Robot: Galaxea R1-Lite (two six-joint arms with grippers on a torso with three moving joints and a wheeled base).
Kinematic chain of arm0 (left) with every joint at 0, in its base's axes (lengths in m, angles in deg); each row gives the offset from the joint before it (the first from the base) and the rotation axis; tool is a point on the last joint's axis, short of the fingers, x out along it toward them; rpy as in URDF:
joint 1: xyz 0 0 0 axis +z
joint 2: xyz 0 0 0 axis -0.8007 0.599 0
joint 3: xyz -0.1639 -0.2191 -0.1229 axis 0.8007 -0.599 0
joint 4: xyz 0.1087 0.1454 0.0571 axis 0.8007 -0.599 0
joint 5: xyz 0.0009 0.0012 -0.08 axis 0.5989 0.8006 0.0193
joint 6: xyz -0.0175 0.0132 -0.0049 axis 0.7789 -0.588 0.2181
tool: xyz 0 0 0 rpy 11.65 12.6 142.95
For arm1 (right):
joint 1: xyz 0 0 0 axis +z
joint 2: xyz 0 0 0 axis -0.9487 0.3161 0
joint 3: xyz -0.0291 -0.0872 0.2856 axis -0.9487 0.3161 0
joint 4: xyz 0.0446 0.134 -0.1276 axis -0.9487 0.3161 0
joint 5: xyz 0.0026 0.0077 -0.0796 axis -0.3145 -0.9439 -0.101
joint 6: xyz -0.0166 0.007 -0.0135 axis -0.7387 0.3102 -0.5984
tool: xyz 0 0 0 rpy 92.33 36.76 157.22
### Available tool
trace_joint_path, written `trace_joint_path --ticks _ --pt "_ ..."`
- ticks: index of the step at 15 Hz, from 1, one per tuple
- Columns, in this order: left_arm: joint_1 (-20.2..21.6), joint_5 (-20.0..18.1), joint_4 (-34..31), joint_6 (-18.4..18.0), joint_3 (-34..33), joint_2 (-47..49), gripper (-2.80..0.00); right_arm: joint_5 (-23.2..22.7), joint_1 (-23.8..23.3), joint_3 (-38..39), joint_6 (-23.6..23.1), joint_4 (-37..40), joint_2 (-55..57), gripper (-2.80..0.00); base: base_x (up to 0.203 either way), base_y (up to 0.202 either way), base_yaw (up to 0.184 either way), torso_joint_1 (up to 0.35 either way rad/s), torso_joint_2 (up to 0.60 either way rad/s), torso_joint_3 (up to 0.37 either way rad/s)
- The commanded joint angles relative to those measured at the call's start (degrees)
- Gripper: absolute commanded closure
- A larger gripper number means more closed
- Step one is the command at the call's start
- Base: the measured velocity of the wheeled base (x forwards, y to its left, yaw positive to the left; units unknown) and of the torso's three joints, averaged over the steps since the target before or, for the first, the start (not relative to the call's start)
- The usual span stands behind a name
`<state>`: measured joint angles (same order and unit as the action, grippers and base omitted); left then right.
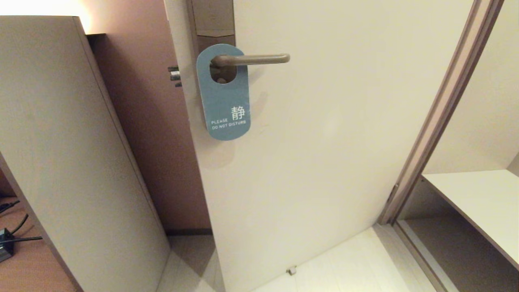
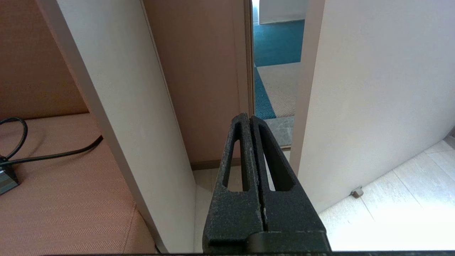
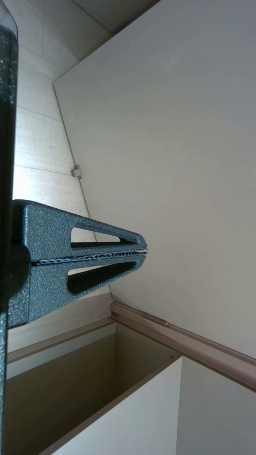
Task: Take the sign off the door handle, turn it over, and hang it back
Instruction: Take down the sign
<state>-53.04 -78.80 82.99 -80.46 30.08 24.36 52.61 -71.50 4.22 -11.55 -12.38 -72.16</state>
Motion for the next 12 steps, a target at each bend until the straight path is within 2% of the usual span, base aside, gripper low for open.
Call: trace_joint_path --ticks 1,12 --pt "0.0 0.0 0.0 0.0 0.0 0.0 0.00 0.0 0.0 0.0 0.0 0.1 0.0 0.00 0.000 0.000 0.000 0.000 0.00 0.000" --pt "0.0 0.1 0.0 0.0 0.0 0.0 0.00 0.0 0.0 0.0 0.0 0.1 0.0 0.00 0.000 0.000 0.000 0.000 0.00 0.000"
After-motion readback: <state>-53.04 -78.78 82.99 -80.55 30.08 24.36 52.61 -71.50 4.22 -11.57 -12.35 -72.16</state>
